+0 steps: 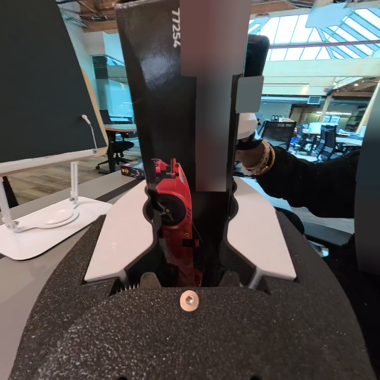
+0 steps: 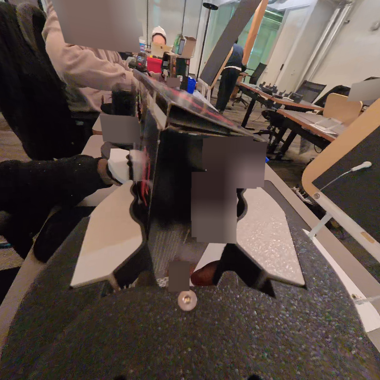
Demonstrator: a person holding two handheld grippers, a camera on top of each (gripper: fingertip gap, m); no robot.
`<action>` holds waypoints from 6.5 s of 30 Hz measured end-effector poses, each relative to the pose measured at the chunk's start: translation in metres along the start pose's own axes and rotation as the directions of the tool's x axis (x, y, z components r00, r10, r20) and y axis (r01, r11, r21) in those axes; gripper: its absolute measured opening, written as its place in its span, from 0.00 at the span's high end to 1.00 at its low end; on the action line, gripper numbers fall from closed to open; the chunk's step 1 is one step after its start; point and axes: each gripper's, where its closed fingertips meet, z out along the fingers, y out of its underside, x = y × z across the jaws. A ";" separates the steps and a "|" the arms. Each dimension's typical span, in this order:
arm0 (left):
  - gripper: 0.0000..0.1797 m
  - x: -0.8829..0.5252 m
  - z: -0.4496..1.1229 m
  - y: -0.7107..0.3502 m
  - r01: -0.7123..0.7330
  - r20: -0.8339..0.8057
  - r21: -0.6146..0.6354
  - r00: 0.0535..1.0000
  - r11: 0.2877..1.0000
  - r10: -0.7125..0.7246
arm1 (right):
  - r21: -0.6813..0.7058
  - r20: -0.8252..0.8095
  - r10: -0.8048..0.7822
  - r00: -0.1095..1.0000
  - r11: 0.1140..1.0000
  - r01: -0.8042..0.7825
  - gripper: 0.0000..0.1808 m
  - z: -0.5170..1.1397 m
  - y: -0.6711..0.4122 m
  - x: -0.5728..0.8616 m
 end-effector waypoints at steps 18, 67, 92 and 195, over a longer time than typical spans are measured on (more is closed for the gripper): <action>0.60 -0.038 -0.016 -0.105 0.459 0.087 0.471 0.826 0.753 -0.557 | -0.597 -0.255 -0.864 -0.434 -0.213 0.774 0.28 -0.021 0.028 -0.035; 0.52 -0.107 0.067 -0.028 -0.282 -0.098 -0.375 0.959 0.883 0.264 | -0.269 -0.072 0.117 0.990 0.954 -0.133 0.58 -0.121 0.055 0.134; 0.49 -0.257 0.044 0.139 -0.092 -0.010 -0.608 0.994 0.788 0.109 | -0.586 -0.128 0.222 0.967 0.769 -0.255 0.58 -0.053 0.240 0.218; 0.72 -0.166 -0.152 0.158 0.365 0.474 -0.823 0.864 0.436 0.170 | -0.741 0.483 0.094 0.871 0.574 0.349 0.43 0.140 0.229 0.020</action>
